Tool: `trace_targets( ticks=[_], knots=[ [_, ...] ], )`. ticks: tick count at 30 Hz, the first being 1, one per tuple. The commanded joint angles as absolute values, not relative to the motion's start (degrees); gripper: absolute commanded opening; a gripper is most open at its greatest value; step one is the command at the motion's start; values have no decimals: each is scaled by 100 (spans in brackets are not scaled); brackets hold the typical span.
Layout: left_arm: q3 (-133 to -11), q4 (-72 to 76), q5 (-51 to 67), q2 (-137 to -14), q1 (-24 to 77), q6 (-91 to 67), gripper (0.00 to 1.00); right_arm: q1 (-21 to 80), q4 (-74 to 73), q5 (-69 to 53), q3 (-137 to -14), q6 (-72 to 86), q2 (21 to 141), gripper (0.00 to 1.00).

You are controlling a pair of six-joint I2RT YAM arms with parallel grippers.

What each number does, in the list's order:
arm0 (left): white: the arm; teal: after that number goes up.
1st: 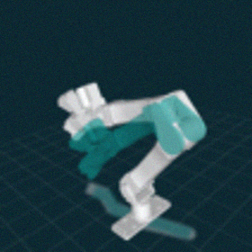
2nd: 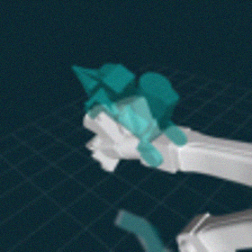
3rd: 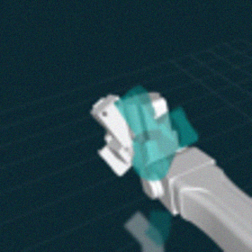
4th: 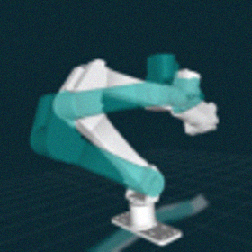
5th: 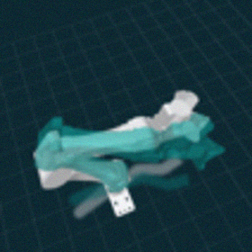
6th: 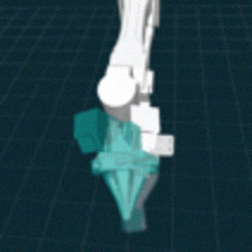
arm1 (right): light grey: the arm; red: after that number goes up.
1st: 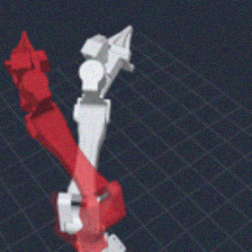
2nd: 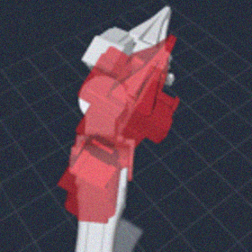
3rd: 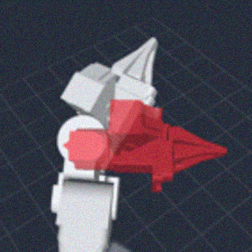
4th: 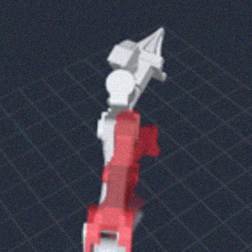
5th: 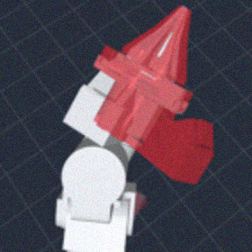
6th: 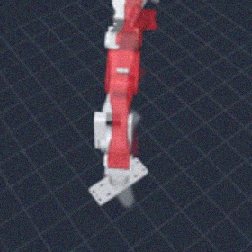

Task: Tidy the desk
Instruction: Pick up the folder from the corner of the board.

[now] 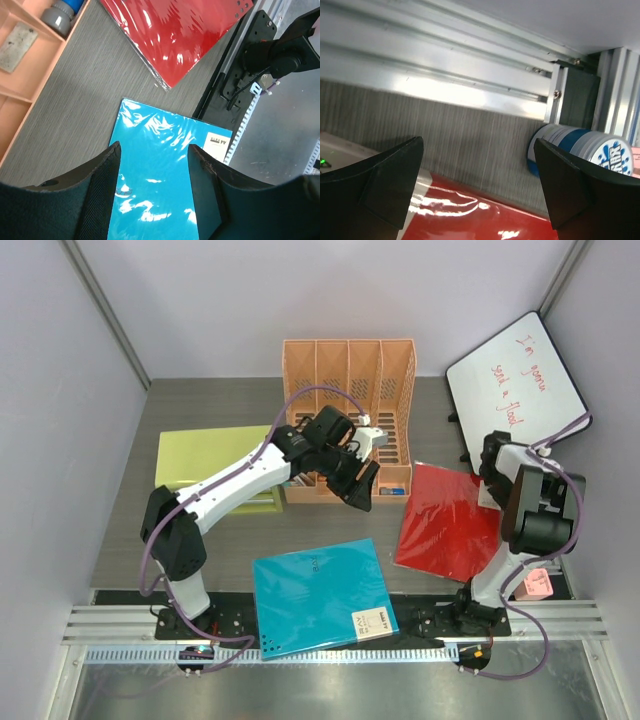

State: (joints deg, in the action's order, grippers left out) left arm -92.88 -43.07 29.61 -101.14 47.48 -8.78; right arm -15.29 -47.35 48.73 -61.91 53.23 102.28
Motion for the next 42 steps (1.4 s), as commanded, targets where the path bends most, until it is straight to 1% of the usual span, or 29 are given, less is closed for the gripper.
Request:
trace_targets(
  ticks=[1,9,13,18,23,27,29,34,40,42],
  knots=[
    [-9475,-4201,2953,-9888,4685,-905,57,-1090,-4588,4096,-5942,5273,9713,99],
    [-9316,-3982,2883,-9923,4684,-1081,56,-317,-4843,3982,-5792,5388,9211,99],
    [-9343,-3929,2883,-10054,4737,-1134,56,-272,-4887,3885,-5581,5265,8983,99],
    [-9360,-4033,2567,-10230,4992,-800,57,-281,-4536,2902,-5353,4405,8570,100],
    [-9518,-4210,2321,-10616,5080,-484,56,-474,-4614,2444,-5458,3798,8464,100],
    [-9624,-4175,2040,-10950,5343,-186,56,-676,-4605,2014,-5406,3534,8569,100],
    [-9755,-4157,1856,-11144,5483,-88,56,-808,-4597,2013,-5344,3402,8639,100],
    [-10229,-4140,1890,-11803,5607,-27,56,-1186,-4518,1680,-5282,3217,8675,100],
    [-10844,-4140,1872,-12321,5801,-26,55,-1336,-4386,1460,-5282,3156,8710,100],
    [-10959,-4122,1846,-12436,5818,-26,55,-1388,-4298,1109,-5230,3120,8736,100]
  ],
)
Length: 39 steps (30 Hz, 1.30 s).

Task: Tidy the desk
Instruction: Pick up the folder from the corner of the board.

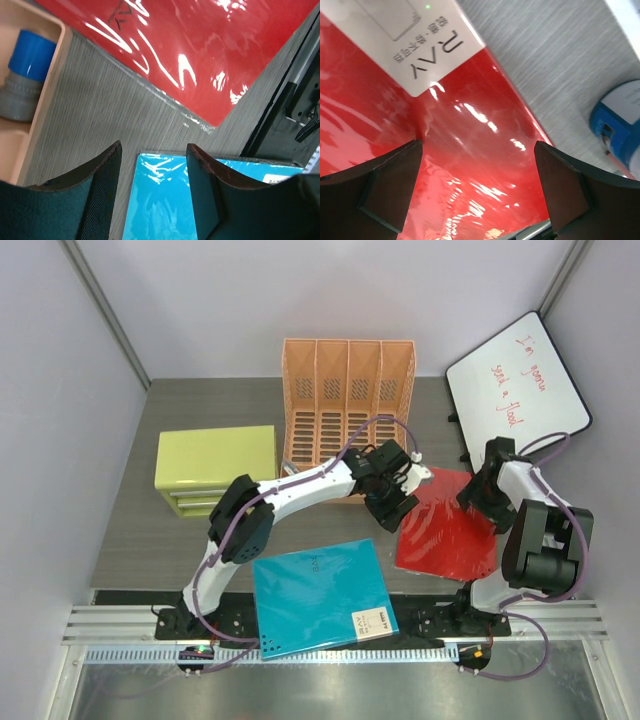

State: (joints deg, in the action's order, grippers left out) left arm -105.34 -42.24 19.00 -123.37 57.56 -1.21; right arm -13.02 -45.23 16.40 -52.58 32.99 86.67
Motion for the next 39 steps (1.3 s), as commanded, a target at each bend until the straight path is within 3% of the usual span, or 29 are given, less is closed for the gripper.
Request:
trace_targets(
  ticks=[1,5,15,39],
  knots=[
    [-11073,-4113,1863,-12497,5818,-26,55,-1423,-4211,977,-5169,3120,8754,100],
    [-11451,-4122,1697,-12918,5862,-26,53,-1503,-4087,458,-5080,3164,8789,100],
    [-11953,-4377,1222,-13465,5985,-26,52,-1714,-4087,553,-4931,3234,8675,100],
    [-12630,-4395,1740,-14247,6091,-246,52,-2057,-3156,-1176,-4175,3603,8578,100]
  ],
)
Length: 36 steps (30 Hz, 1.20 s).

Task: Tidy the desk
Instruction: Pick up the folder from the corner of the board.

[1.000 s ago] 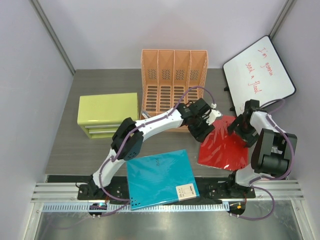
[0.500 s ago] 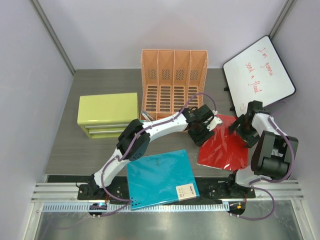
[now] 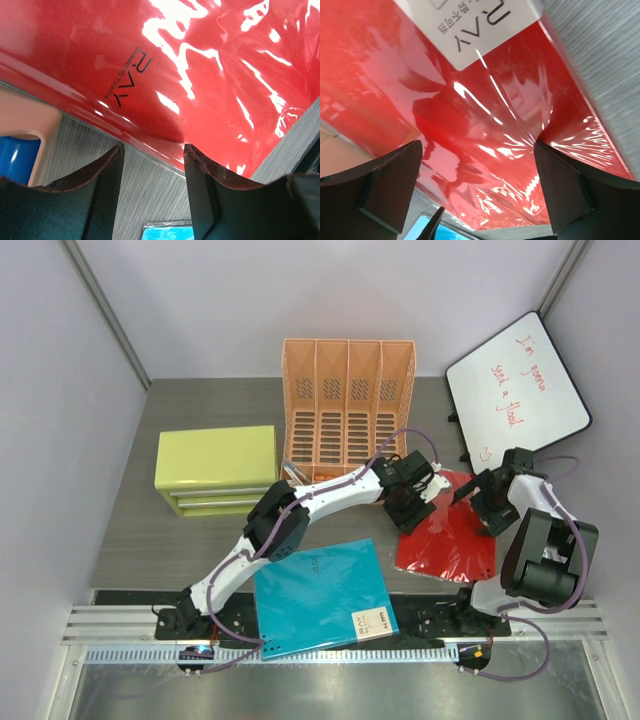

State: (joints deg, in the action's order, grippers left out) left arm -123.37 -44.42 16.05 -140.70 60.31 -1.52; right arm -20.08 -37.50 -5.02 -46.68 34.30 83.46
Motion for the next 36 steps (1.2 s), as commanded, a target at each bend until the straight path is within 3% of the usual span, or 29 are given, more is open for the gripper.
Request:
trace_targets(
  ticks=[1,5,9,14,21,36],
  knots=[
    [-12647,-4360,1740,-14256,6100,-272,52,-2065,-3120,-1239,-4149,3612,8543,100],
    [-12718,-4280,1732,-14300,6117,-299,51,-2092,-2997,-1293,-4052,3648,8429,100],
    [-12552,-4272,1740,-14221,6117,-246,51,-2083,-3549,-55,-4638,3297,7921,100],
    [-12419,-4245,1740,-14107,6126,-167,51,-2030,-4095,1507,-5387,3077,8094,100],
    [-12270,-4228,1767,-14027,6126,-53,51,-2021,-4149,2179,-5853,3024,8165,100],
    [-12050,-4096,1802,-13852,6126,-35,50,-2065,-2936,1152,-5546,2786,9184,100]
  ],
)
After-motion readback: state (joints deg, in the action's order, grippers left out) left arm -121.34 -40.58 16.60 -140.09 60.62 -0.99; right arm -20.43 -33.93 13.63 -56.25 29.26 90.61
